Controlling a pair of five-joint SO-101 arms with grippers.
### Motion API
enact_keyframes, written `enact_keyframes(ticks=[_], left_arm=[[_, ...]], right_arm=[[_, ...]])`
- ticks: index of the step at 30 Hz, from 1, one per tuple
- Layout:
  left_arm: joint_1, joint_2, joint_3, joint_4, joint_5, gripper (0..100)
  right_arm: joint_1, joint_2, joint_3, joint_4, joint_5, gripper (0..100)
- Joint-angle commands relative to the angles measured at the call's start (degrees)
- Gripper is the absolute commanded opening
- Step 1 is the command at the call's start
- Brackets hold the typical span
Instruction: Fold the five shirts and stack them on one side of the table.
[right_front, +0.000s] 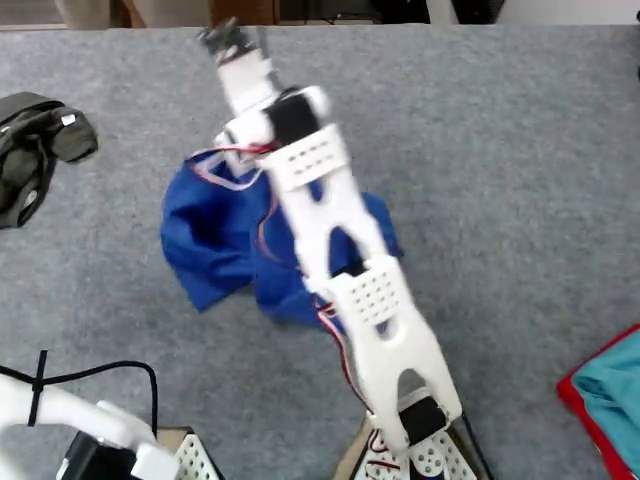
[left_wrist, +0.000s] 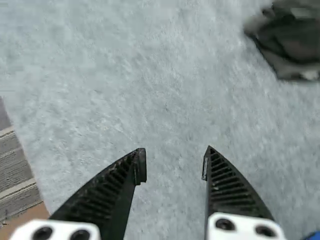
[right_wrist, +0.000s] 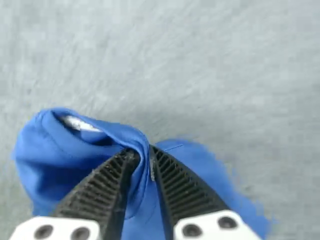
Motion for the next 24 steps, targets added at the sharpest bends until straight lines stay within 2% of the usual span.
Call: enact_keyframes(ticks=[1,9,15,19,24], left_arm=[[3.8,-1.5,1.7,-0.4,-0.4,19],[7.4,-1.5,1.7,-0.4,-0.3,19],[11.6,-1.5,1.7,1.1,-0.2,19],[19.0,-1.5,1.7,4.4,-0.2,19],[33.6,-1.5,0.2,7.0,-0.1,19]], right_arm=[[8.8,-9.6,-3.5,1.0,-0.2,0.5],[34.7,-14.8,7.1,1.0,-0.1,0.5],[51.5,-16.4,24.0,1.0,3.9,0.6],[60.9,-17.1,38.3,0.9,6.5,0.7],[69.9,-17.1,52.0,0.8,12.1,0.8]])
